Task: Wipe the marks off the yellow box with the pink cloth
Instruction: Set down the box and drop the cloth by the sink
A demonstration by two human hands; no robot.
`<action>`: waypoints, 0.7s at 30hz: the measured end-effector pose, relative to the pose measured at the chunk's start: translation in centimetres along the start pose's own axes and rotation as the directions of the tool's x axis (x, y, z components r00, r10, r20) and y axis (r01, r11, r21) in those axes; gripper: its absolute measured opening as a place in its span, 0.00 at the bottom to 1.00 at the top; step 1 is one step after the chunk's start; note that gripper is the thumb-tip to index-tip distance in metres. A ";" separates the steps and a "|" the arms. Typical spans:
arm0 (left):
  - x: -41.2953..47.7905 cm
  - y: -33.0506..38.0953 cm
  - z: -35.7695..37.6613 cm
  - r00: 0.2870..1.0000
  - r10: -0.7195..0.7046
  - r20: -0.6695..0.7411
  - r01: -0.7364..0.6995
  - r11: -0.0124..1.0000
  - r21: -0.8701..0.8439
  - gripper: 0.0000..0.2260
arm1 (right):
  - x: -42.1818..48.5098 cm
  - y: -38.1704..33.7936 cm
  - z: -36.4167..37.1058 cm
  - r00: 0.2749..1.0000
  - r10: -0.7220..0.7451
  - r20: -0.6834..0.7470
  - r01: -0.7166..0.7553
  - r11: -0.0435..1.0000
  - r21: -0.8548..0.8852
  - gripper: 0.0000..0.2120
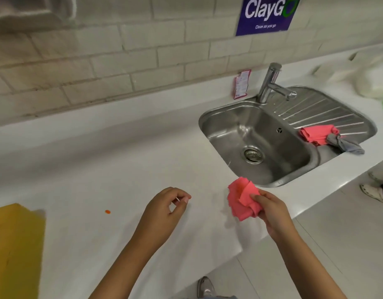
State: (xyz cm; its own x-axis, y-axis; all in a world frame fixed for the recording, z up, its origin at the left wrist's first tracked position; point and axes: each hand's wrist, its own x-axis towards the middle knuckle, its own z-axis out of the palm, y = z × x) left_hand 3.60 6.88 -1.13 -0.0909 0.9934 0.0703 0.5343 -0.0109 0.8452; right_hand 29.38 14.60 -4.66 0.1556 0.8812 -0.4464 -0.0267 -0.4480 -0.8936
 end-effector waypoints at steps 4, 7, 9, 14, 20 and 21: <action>1.7 1.1 4.1 1.000 -0.028 -0.004 0.028 0.999 -0.016 0.07 | 3.3 0.4 -3.7 0.999 -0.013 -0.031 0.007 0.982 -0.187 0.09; 2.2 1.4 6.4 0.998 -0.057 0.008 0.057 0.998 -0.033 0.07 | 4.7 0.9 -5.7 0.981 -0.184 -0.062 0.125 0.843 -0.524 0.11; 2.3 1.3 7.2 0.997 -0.071 0.007 0.071 0.997 -0.042 0.07 | 5.1 1.0 -6.5 0.963 -0.253 -0.090 0.151 0.786 -0.599 0.13; 2.0 1.5 7.1 0.994 -0.093 -0.060 0.089 0.994 -0.069 0.08 | 4.8 -0.3 -5.8 0.878 -0.478 -0.035 0.357 0.701 -0.618 0.09; -0.6 -0.1 0.7 0.947 -0.145 -0.287 0.138 0.989 -0.046 0.09 | 1.2 -0.6 1.9 0.761 -0.548 0.347 0.647 0.606 -0.463 0.10; -1.3 -0.6 -0.8 0.932 -0.159 -0.326 0.154 0.987 -0.039 0.08 | 0.4 -0.3 3.6 0.737 -0.544 0.402 0.676 0.592 -0.438 0.09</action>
State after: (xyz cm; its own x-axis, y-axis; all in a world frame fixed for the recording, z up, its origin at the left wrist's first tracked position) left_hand 2.74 5.48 -1.35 -0.4433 0.8903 0.1041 0.4804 0.1380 0.8661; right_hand 25.90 15.63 -4.74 -0.2674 0.9536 0.1384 0.5222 0.2641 -0.8109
